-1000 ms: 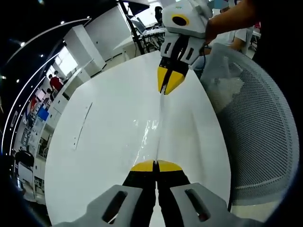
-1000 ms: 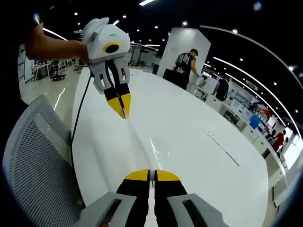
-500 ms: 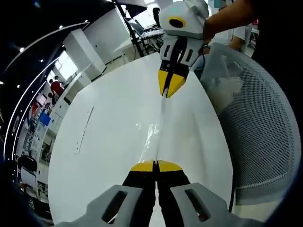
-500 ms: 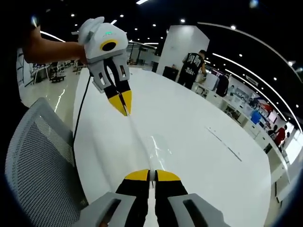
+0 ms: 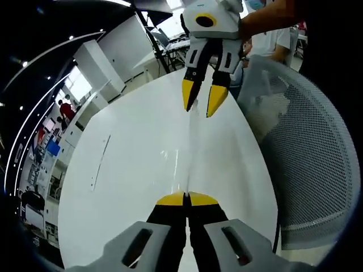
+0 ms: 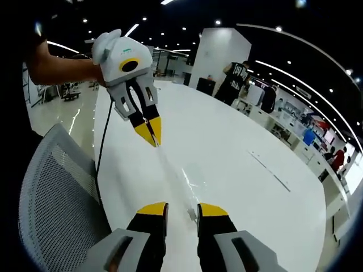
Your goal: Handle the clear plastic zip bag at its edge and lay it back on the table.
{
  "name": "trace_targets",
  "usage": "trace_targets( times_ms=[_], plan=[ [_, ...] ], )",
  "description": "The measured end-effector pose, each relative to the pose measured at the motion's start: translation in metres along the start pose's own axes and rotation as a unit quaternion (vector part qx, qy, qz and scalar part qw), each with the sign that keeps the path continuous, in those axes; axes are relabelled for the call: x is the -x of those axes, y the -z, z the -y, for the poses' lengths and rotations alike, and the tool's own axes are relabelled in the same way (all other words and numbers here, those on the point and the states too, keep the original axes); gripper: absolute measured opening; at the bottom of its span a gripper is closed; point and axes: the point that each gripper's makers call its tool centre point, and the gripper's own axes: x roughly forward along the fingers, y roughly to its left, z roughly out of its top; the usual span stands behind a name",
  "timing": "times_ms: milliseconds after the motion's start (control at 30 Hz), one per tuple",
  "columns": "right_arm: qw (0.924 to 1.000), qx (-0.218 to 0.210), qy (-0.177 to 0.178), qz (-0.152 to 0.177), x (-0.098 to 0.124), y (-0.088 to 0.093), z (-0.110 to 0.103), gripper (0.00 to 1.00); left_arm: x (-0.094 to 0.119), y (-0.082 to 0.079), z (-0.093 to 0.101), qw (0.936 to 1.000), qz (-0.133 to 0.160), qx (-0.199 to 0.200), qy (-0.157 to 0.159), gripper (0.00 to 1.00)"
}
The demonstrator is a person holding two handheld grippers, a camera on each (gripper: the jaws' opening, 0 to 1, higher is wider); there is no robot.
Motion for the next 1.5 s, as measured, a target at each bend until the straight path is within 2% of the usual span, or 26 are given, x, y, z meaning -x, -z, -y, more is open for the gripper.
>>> trace_targets(
  times_ms=[133,400,700,1367,1500],
  plan=[
    [0.9997,0.003,-0.021,-0.013,0.003,-0.002,-0.003,0.22,0.000,0.000,0.001,1.0000,0.000,-0.004,0.002,0.00],
    [0.9993,0.017,-0.031,-0.014,0.010,-0.018,0.003,0.22,-0.001,-0.001,0.003,0.9999,0.002,-0.014,0.000,0.00],
    [0.9988,0.029,-0.037,-0.013,-0.001,-0.026,0.004,0.21,-0.004,-0.002,0.004,0.9998,0.001,-0.022,-0.001,0.00],
    [0.9986,-0.017,-0.051,-0.006,-0.022,-0.023,-0.006,0.18,-0.007,-0.010,0.009,0.9995,0.008,-0.031,0.002,0.00],
    [0.9983,-0.019,-0.055,-0.002,-0.022,-0.026,-0.009,0.18,-0.007,-0.010,0.009,0.9995,0.007,-0.032,0.002,0.00]
  ],
)
